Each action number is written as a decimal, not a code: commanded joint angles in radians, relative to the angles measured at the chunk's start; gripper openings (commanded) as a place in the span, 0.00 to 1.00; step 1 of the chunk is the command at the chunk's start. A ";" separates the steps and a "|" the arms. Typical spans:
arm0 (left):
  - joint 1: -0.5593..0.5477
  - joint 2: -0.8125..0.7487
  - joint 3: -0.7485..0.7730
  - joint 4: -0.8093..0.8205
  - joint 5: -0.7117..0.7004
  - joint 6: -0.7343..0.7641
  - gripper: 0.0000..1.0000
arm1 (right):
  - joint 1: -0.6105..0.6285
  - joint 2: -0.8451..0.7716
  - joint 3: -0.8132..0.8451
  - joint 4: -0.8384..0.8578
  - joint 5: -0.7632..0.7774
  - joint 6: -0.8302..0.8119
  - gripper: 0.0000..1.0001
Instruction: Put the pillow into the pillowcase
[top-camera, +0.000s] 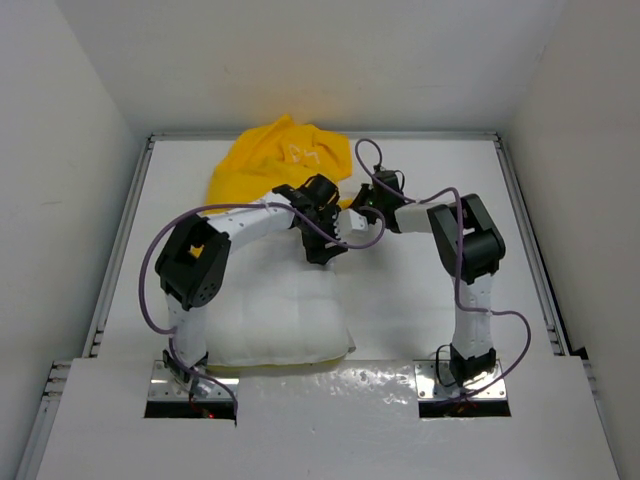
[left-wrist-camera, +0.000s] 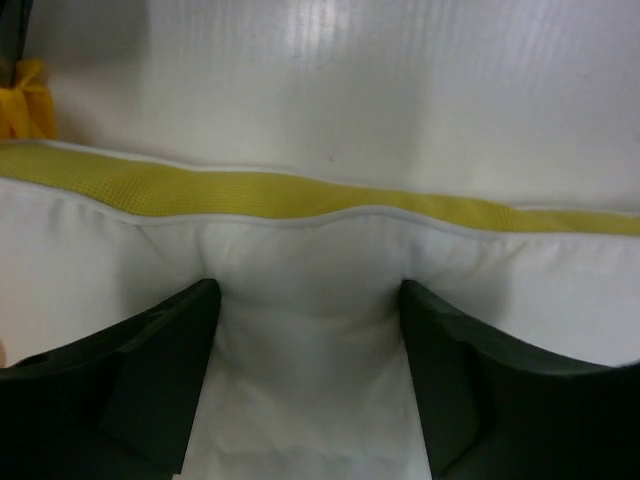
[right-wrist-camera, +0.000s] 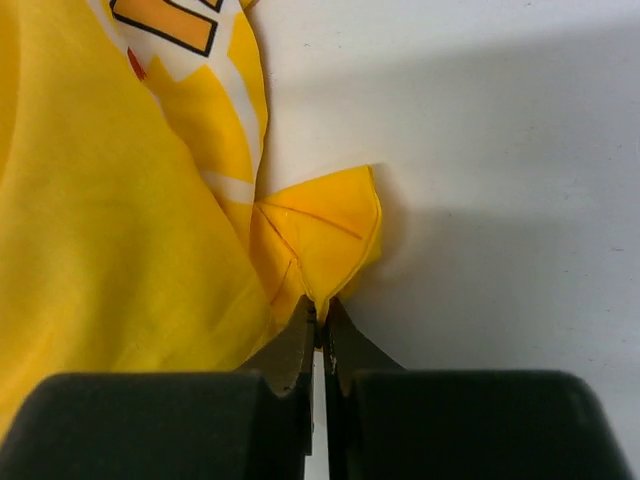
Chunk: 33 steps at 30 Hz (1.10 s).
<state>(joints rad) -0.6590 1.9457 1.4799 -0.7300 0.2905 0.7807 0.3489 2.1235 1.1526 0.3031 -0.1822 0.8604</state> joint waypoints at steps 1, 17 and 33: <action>0.010 -0.001 -0.062 0.182 -0.135 -0.052 0.55 | -0.001 0.000 0.024 -0.001 0.032 -0.009 0.00; 0.173 0.047 0.171 0.279 -0.208 -0.244 0.00 | 0.016 -0.502 -0.404 0.116 -0.211 -0.208 0.00; 0.234 0.096 0.249 0.294 -0.177 -0.248 0.00 | 0.018 -0.728 -0.579 -0.277 -0.345 -0.485 0.00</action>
<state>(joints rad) -0.5011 2.0270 1.6634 -0.5404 0.2085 0.5121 0.3588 1.4330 0.6312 0.2077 -0.4217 0.4625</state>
